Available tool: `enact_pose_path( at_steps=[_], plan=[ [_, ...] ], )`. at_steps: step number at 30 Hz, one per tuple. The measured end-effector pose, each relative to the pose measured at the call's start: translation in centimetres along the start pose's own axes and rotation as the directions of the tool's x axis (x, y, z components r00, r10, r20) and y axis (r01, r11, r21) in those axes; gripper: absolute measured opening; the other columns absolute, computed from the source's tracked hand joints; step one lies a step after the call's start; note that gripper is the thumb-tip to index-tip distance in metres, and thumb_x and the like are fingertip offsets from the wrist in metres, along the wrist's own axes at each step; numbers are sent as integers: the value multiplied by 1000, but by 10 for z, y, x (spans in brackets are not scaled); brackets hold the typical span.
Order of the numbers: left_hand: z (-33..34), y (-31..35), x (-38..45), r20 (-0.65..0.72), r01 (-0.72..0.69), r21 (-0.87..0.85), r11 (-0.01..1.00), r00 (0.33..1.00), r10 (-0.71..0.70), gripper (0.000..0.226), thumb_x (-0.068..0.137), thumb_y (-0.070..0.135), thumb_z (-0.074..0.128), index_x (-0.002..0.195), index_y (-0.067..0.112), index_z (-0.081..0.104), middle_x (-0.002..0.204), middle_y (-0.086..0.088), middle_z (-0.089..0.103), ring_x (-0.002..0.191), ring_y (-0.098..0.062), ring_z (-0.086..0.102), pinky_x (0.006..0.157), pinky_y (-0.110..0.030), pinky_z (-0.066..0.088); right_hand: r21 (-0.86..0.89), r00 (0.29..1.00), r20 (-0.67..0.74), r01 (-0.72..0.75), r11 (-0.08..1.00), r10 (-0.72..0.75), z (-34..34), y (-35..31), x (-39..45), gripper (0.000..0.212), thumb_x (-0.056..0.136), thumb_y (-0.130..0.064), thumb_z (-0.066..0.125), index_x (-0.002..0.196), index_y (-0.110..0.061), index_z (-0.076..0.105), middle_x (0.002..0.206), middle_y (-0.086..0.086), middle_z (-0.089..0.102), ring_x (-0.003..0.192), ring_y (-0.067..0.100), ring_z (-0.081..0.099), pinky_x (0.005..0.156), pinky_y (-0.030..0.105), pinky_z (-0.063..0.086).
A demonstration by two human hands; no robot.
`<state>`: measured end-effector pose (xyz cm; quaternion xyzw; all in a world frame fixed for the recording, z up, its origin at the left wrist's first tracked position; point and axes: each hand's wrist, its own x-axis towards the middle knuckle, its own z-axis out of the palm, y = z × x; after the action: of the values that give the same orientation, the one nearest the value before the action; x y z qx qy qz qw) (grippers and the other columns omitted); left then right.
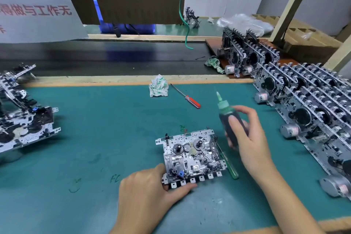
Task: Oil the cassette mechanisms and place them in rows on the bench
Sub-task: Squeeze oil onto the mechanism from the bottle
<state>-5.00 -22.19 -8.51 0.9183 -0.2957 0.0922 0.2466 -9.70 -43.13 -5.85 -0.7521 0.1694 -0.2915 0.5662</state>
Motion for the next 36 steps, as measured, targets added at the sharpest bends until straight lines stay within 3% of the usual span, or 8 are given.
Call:
enact_pose_path(
  at_steps=[5, 11, 16, 19, 22, 25, 30, 36],
  plan=[
    [1, 0, 0, 21, 25, 12, 1000, 999, -25, 61, 58, 85, 35, 45, 30, 59, 29, 7, 39, 29, -10, 47, 30, -22, 29, 396, 989, -87, -76, 915, 120, -6, -5, -26, 23, 65, -24, 79, 81, -31, 64, 64, 2, 56, 48, 11, 39, 47, 18, 37],
    [-3, 1, 2, 55, 49, -44, 998, 997, -46, 57, 58, 84, 38, 47, 31, 57, 36, 11, 15, 30, -10, 48, 39, -10, 14, 709, 941, -144, -118, 696, 307, -2, -9, -41, 20, 70, -15, 56, 55, -25, 65, 54, -11, 51, 40, 0, 31, 36, 12, 21],
    [-2, 0, 2, 8, 43, -51, 998, 999, -43, 56, 60, 84, 40, 45, 31, 35, 34, 9, 23, 29, -12, 45, 32, -20, 30, 673, 864, -300, -108, 731, 404, -1, -10, -45, 13, 70, -33, 66, 68, -23, 58, 53, -10, 55, 37, 1, 43, 34, 9, 27],
    [-3, 1, 3, 6, 55, -57, 997, 998, -54, 61, 65, 86, 35, 45, 29, 35, 35, 10, 19, 29, -12, 44, 33, -19, 31, 596, 890, -318, -80, 799, 326, 5, -8, -52, 14, 73, -31, 52, 67, -26, 63, 54, -9, 57, 35, 4, 44, 35, 11, 32],
    [-4, 4, 4, -21, 20, -87, 996, 1000, -22, 48, 61, 81, 42, 56, 39, 20, 37, 11, 8, 28, -12, 42, 37, -13, 23, 503, 933, -294, -32, 864, 206, 13, -12, -55, 9, 65, -33, 61, 58, -31, 65, 49, -9, 54, 35, 6, 41, 38, 9, 31],
    [-4, 4, 4, -18, 3, -99, 995, 1000, -5, 45, 59, 81, 44, 55, 39, 29, 37, 15, 7, 28, -9, 43, 39, -12, 23, 466, 933, -298, -41, 884, 200, 15, -10, -57, 8, 57, -41, 62, 57, -33, 65, 46, -9, 52, 35, 4, 43, 38, 9, 33],
    [-5, 3, 3, -2, 22, -84, 996, 1000, -22, 53, 60, 82, 42, 47, 31, 37, 36, 15, 9, 29, -9, 43, 36, -16, 29, 478, 912, -316, -86, 874, 262, 14, -5, -59, 17, 68, -22, 57, 59, -32, 67, 50, -8, 58, 40, 0, 52, 35, 12, 37],
    [-4, 3, 3, -21, 9, -65, 998, 1000, -11, 57, 60, 82, 42, 51, 29, 24, 36, 11, 8, 28, -12, 43, 37, -15, 26, 471, 909, -293, -133, 872, 297, 13, -7, -59, 6, 54, -34, 69, 60, -35, 68, 51, -11, 60, 46, 0, 58, 35, 16, 40]
  ],
)
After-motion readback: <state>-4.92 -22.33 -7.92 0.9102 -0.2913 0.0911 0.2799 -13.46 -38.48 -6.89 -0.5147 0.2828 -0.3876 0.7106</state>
